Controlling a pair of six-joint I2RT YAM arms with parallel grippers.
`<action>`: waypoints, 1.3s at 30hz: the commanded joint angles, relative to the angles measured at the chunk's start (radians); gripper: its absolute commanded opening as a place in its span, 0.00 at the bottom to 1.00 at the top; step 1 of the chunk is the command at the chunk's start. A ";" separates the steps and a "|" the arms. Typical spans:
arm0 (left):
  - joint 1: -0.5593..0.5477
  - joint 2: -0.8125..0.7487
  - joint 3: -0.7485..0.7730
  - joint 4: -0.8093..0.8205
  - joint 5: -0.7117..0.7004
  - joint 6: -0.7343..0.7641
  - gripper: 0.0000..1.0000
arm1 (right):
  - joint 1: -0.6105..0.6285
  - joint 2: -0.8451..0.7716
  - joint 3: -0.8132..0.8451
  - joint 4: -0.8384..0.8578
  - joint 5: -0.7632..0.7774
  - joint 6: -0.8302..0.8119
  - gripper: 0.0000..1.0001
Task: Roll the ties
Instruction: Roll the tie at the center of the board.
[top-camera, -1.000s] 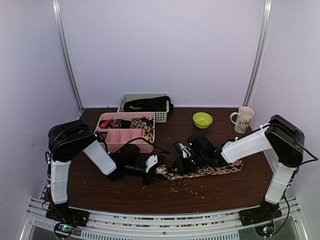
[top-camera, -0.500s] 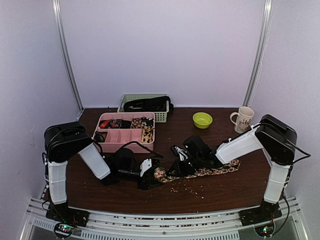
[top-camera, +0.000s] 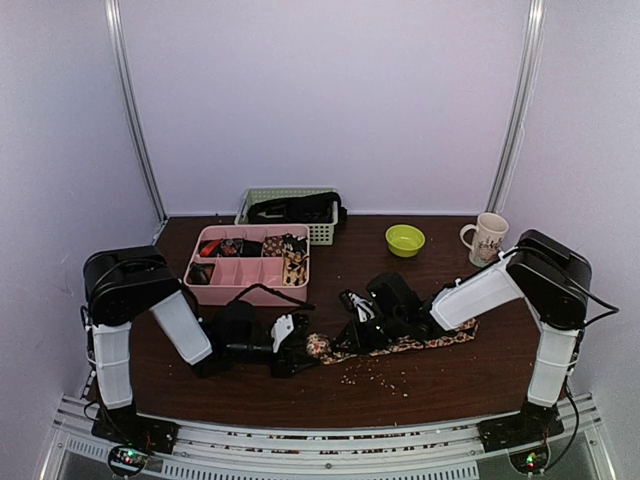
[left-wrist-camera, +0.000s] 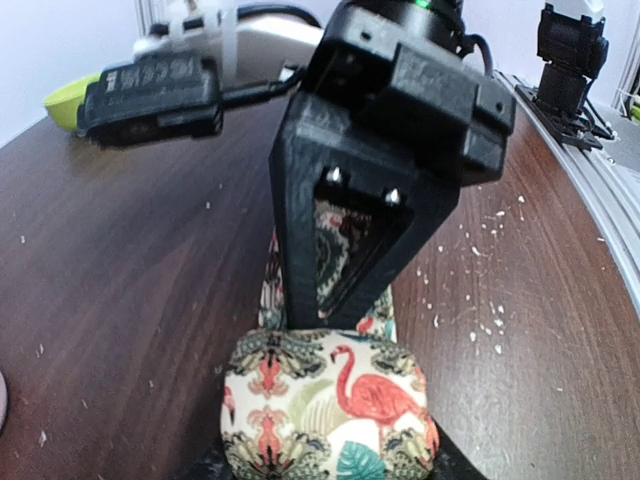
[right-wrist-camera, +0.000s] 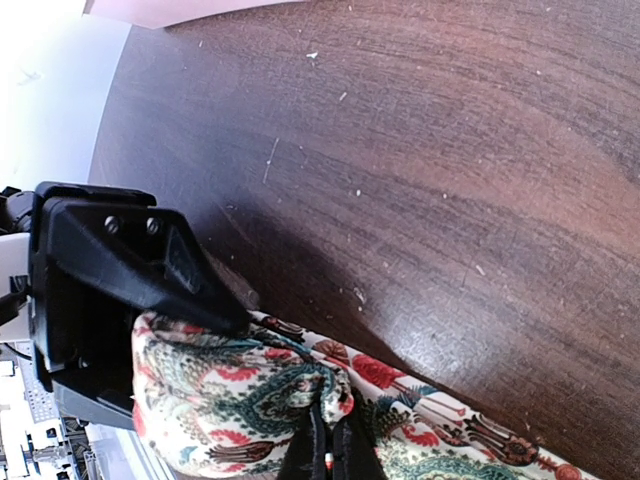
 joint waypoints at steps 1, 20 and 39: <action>-0.009 0.010 0.049 0.063 0.018 -0.023 0.43 | -0.008 0.052 -0.038 -0.083 0.055 -0.006 0.00; -0.021 0.191 0.190 -0.202 0.002 0.019 0.41 | -0.008 0.021 -0.045 -0.016 0.014 0.026 0.00; -0.001 0.121 0.248 -0.611 -0.034 0.173 0.36 | -0.074 -0.162 -0.033 -0.015 -0.116 0.084 0.49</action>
